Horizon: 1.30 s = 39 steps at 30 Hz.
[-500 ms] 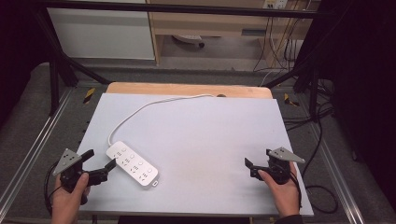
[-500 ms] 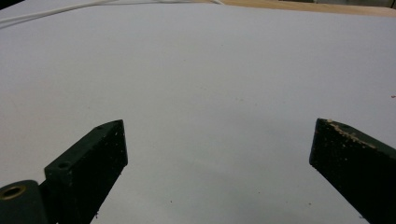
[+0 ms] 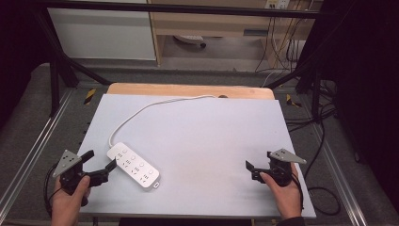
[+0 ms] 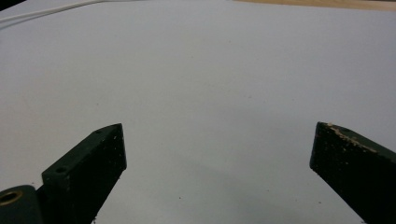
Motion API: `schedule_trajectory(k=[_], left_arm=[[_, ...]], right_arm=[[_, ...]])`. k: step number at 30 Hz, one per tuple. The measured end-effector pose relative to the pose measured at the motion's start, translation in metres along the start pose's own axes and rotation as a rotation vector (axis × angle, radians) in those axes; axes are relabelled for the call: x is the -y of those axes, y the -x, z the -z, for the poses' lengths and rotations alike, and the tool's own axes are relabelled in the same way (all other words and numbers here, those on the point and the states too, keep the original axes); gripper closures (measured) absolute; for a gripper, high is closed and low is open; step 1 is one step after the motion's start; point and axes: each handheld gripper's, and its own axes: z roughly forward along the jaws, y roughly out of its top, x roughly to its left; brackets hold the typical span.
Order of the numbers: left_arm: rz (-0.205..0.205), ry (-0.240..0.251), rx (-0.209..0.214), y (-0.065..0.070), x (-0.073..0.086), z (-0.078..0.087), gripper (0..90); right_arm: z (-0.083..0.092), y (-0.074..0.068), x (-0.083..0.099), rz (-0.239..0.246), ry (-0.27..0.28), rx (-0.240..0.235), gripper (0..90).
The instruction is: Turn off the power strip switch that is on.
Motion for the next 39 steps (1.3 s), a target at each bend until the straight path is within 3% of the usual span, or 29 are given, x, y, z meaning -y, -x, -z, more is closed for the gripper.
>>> schedule_trajectory(k=[9,15,20,24,32,39], left_arm=[[-0.022,0.033,0.009,0.010,-0.005,0.001,5.7],[0.000,0.052,0.025,0.014,-0.010,0.004,6.4],[0.001,0.066,0.024,0.013,-0.018,0.004,6.2],[-0.013,0.066,0.002,0.012,-0.027,-0.004,6.3],[-0.019,0.058,0.027,0.014,-0.043,-0.022,6.4],[-0.016,0.060,0.046,0.017,-0.045,-0.031,6.4]], right_arm=[[-0.001,-0.001,0.000,0.001,-0.010,0.002,3.8],[-0.002,-0.002,-0.001,-0.015,-0.002,0.023,3.6],[-0.001,-0.002,0.000,-0.014,-0.010,0.011,4.0],[-0.001,0.000,0.000,-0.022,-0.010,0.004,4.1],[0.001,0.001,0.000,-0.016,-0.003,-0.014,5.0],[0.002,0.000,0.000,-0.015,0.001,-0.017,3.6]])
